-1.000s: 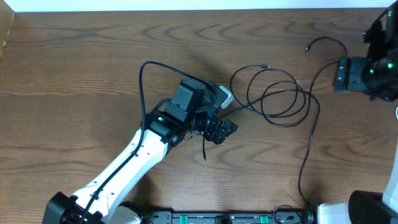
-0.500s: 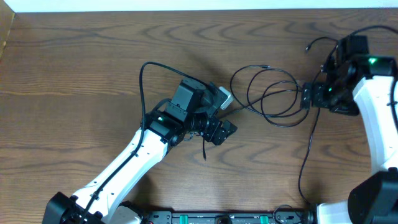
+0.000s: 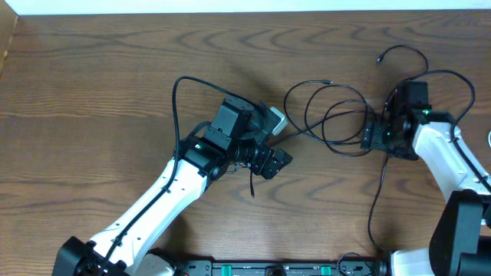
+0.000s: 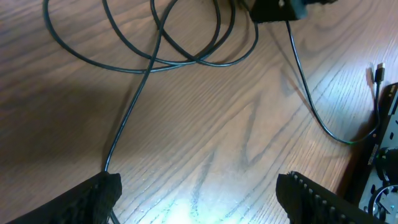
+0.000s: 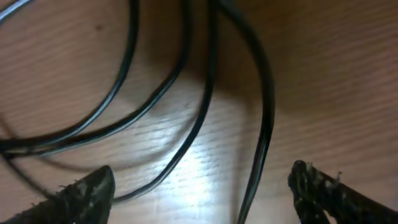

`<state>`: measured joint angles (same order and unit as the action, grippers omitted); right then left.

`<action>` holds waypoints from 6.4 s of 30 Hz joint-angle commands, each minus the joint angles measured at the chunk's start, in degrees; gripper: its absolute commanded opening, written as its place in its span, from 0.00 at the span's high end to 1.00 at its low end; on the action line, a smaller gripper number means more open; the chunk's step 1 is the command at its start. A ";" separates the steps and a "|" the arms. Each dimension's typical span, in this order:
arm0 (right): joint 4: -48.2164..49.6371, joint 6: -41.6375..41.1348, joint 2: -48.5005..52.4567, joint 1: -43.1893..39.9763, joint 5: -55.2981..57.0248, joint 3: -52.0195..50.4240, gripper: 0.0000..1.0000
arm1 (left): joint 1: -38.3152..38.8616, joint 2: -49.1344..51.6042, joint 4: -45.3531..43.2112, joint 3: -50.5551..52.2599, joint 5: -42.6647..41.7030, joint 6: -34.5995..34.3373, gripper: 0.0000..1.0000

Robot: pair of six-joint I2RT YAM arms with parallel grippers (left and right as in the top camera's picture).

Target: Untangle cables

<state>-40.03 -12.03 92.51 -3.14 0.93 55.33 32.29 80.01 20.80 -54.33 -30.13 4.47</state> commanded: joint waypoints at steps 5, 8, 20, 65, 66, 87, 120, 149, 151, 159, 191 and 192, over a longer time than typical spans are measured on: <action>8.41 -1.27 -0.31 -0.04 2.14 -6.71 0.37 | -0.13 0.04 0.15 -0.15 -0.92 -0.28 0.15; 12.33 -1.20 -0.31 -0.02 2.14 -8.90 0.54 | -0.13 0.04 0.15 -0.15 -0.92 -0.26 0.15; 15.19 2.84 -2.62 -1.42 -8.83 -1.18 0.99 | -0.13 0.04 -3.89 -0.15 3.50 -0.31 0.49; 5.18 3.56 12.50 -48.43 -17.77 58.23 0.99 | -0.13 6.27 -8.22 -0.15 13.07 -0.07 0.50; 4.76 3.56 13.42 -49.07 -17.03 58.23 0.99 | -0.13 6.27 -8.22 -0.15 13.07 -0.07 0.48; 1.86 1.11 18.53 -55.06 -17.18 58.23 0.01 | -0.13 6.38 -8.28 -0.15 13.31 -0.02 0.02; -38.49 6.80 18.51 -23.06 -17.77 57.88 0.01 | -0.13 6.38 -7.39 -0.15 13.27 -0.07 0.02; -11.43 2.19 18.53 -0.81 -15.41 19.47 0.01 | -0.13 6.38 -9.75 -0.15 12.66 -4.39 0.02; -11.58 1.16 18.53 -0.04 -15.41 19.04 0.01 | -0.13 6.38 -9.75 -0.15 12.66 -4.63 0.02; -12.09 -1.73 18.53 1.64 -15.41 17.79 0.01 | -0.13 6.38 -9.60 -0.15 12.68 -4.79 0.02; 0.98 -55.47 18.53 4.70 -27.12 3.74 0.01 | -0.13 6.38 -9.35 -0.15 12.85 -4.76 0.02; 1.18 -56.65 18.53 5.14 -26.40 3.74 0.01 | -0.13 6.38 -9.33 -0.15 12.85 -4.76 0.02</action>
<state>-40.05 -63.44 107.04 0.05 -27.42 61.84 32.29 86.19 11.53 -54.33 -17.65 -0.03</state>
